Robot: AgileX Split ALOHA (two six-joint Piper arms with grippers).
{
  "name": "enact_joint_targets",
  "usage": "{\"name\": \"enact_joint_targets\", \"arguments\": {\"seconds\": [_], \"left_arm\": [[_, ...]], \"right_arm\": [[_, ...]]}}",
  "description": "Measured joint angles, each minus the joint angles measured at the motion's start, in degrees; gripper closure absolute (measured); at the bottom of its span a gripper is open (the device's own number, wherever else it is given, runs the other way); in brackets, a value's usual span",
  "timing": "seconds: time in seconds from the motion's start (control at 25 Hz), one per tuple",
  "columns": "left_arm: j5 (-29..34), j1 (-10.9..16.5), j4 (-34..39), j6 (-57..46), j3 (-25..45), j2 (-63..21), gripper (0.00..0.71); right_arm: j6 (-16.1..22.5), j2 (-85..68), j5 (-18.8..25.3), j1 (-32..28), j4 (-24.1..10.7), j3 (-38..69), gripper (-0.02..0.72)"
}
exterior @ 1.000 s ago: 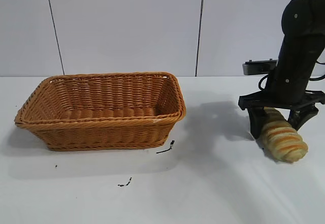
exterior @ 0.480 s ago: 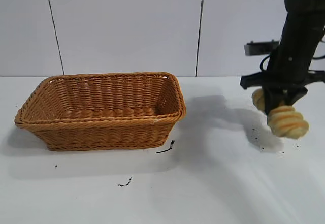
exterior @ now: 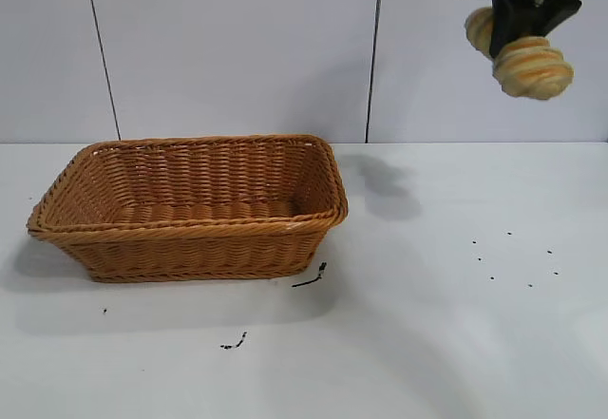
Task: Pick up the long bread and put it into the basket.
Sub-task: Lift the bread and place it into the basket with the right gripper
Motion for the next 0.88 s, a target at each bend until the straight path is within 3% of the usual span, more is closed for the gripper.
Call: {"name": "enact_joint_targets", "arguments": {"seconds": [0.12, 0.2, 0.44, 0.6, 0.72, 0.88], "left_arm": [[0.0, 0.0, 0.0, 0.0, 0.0, 0.0, 0.014], [0.0, 0.0, 0.0, 0.0, 0.0, 0.0, 0.014], [0.0, 0.0, 0.0, 0.0, 0.0, 0.0, 0.014], [0.0, 0.0, 0.0, 0.0, 0.0, 0.0, 0.014], [0.0, 0.0, 0.0, 0.0, 0.0, 0.0, 0.014], [0.0, 0.0, 0.0, 0.0, 0.0, 0.0, 0.014]], "right_arm": [[-5.0, 2.9, -1.7, 6.0, 0.2, -2.7, 0.571], [-10.3, 4.3, -4.1, 9.3, 0.2, -3.0, 0.577], [-33.7, 8.9, -10.9, 16.6, 1.0, -3.0, 0.581], [-45.6, 12.7, -14.4, 18.0, 6.8, -3.0, 0.581], [-49.3, 16.1, -15.7, 18.0, 11.1, -3.0, 0.581], [-51.1, 20.5, -16.8, 18.0, 12.5, -3.0, 0.581]]}}
